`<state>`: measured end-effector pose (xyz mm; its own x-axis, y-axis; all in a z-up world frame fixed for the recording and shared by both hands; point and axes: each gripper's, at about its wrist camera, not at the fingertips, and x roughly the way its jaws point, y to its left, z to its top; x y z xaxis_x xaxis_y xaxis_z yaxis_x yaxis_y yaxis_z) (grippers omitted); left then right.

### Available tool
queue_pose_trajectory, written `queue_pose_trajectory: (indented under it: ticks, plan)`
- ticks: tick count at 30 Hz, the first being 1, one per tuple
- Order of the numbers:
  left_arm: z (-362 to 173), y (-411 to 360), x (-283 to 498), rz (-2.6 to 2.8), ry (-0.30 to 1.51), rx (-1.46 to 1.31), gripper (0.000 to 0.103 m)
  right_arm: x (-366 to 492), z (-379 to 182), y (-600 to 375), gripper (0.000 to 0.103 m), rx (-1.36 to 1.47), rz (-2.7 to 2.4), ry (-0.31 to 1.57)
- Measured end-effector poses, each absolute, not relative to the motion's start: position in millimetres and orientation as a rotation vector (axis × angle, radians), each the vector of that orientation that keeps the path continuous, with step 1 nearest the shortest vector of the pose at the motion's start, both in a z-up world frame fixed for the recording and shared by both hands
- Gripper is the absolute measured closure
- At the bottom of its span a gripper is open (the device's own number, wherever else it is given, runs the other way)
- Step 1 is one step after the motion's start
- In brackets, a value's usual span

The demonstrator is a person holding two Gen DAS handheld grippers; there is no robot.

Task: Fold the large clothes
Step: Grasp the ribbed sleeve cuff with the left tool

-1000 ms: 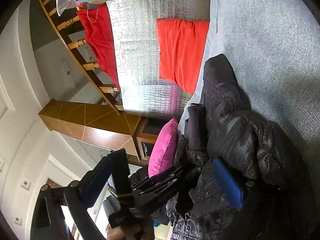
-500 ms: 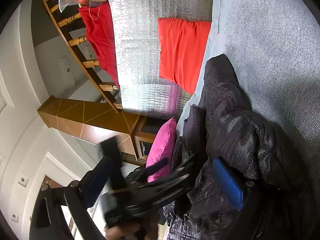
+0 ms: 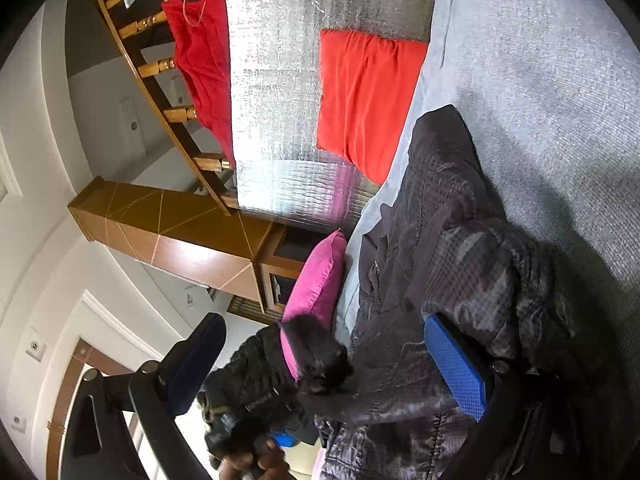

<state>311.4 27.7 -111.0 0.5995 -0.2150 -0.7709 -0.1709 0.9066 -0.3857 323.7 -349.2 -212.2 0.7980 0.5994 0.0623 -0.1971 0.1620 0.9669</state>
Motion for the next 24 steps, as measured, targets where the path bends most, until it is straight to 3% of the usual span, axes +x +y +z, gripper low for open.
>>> queue_pose_trajectory:
  ticks: [2, 4, 6, 14, 24]
  plan:
    - [-120.2, 35.5, 302.8, -0.013, 0.926, -0.491, 0.056, 324.1, -210.7, -347.6, 0.003, 1.275, 0.586, 0.382]
    - [-122.8, 43.0, 288.2, 0.027, 0.908, -0.534, 0.031, 325.0, -210.2, -347.2, 0.003, 1.264, 0.590, 0.389]
    - [-123.5, 54.8, 278.6, 0.037, 0.893, -0.598, 0.026, 325.5, -209.8, -346.4, 0.003, 1.253, 0.595, 0.397]
    - [-125.7, 82.7, 261.6, 0.027, 0.913, -0.766, 0.024, 331.0, -198.4, -337.3, 0.003, 1.186, 0.550, 0.518]
    - [-142.2, 106.1, 241.5, 0.081, 0.920, -0.965, 0.018, 277.7, -179.4, -315.4, 0.001, 1.144, 0.451, 0.668]
